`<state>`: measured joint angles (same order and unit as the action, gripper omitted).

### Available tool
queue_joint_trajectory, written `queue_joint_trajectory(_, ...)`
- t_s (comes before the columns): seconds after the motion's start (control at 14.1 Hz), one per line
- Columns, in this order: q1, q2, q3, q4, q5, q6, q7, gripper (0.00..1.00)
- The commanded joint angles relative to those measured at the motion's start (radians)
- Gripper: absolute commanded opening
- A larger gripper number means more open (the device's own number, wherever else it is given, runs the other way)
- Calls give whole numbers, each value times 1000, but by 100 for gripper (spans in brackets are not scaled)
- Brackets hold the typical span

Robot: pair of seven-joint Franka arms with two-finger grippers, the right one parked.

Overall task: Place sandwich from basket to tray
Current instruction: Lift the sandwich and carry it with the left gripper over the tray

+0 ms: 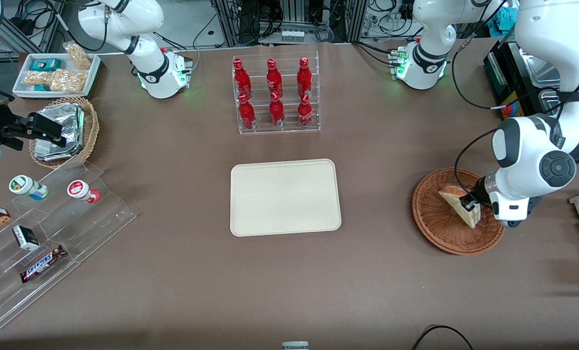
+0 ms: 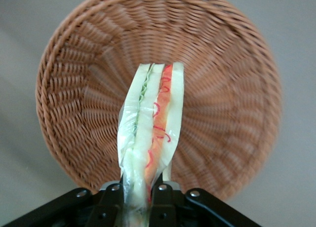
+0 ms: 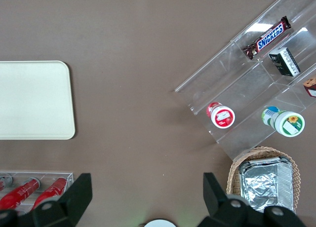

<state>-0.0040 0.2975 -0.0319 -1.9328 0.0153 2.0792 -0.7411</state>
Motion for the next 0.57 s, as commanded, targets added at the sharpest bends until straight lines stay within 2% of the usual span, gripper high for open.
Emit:
queue_joint_trajectory(0.0, -129, 3, 4, 69, 17, -71, 198, 2)
queue_joint_trajectory(0.07, -174, 9, 4, 83, 11, -74, 301, 2)
queue_joint_trajectory(0.14, -218, 21, 4, 98, 0, -74, 287, 2)
queue_joint_trajectory(0.28, -339, 78, 4, 152, 0, -67, 205, 0)
queue_joint_trajectory(0.5, -511, 213, 4, 317, 0, -65, -4, 0)
